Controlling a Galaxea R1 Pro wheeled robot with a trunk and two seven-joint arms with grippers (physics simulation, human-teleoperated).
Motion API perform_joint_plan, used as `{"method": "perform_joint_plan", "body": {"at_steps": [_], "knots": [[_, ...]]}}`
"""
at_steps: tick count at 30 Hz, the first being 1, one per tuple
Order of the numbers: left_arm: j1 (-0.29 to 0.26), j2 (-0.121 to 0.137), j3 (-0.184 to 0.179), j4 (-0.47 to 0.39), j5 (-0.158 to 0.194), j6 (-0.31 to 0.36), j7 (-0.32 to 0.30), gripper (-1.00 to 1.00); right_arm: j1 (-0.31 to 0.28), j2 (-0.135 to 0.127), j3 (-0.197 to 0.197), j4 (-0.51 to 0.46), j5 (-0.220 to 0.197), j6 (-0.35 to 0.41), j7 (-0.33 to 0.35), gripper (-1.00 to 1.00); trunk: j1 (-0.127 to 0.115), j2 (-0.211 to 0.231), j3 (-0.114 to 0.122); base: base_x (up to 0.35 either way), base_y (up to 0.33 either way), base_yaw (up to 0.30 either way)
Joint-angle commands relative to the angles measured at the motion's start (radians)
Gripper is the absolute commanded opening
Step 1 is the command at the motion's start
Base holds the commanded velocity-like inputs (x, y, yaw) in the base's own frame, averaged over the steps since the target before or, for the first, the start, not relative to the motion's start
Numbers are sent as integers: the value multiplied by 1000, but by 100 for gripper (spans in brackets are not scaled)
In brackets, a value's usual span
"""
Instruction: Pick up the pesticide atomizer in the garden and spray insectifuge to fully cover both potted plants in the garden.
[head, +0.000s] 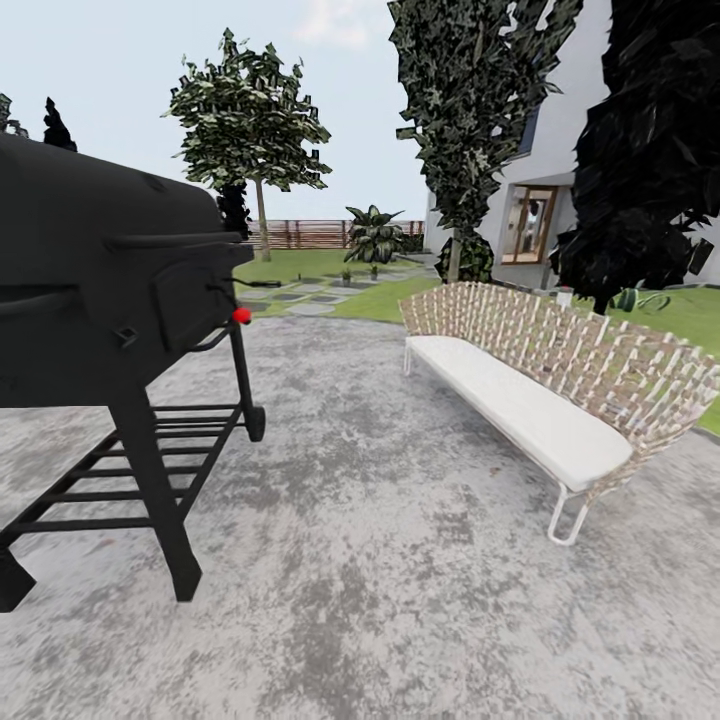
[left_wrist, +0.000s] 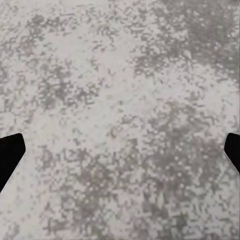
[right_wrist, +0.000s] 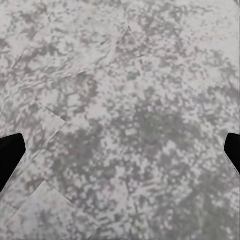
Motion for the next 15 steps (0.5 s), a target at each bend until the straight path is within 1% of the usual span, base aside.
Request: {"method": "perform_joint_plan", "body": {"at_steps": [1, 10, 15], "knots": [[-1, 0, 0, 1, 6, -3, 0, 100, -1, 0, -6, 1, 1, -4, 1, 100, 0, 0, -1, 341, 0, 0], [-1, 2, 3, 1, 7, -3, 0, 100, 0, 1, -6, 2, 0, -3, 0, 100, 0, 0, -1, 318, -2, 0], [-1, 2, 3, 1, 7, -3, 0, 100, 0, 1, -6, 2, 0, -3, 0, 100, 0, 0, -1, 324, -75, 0]]}}
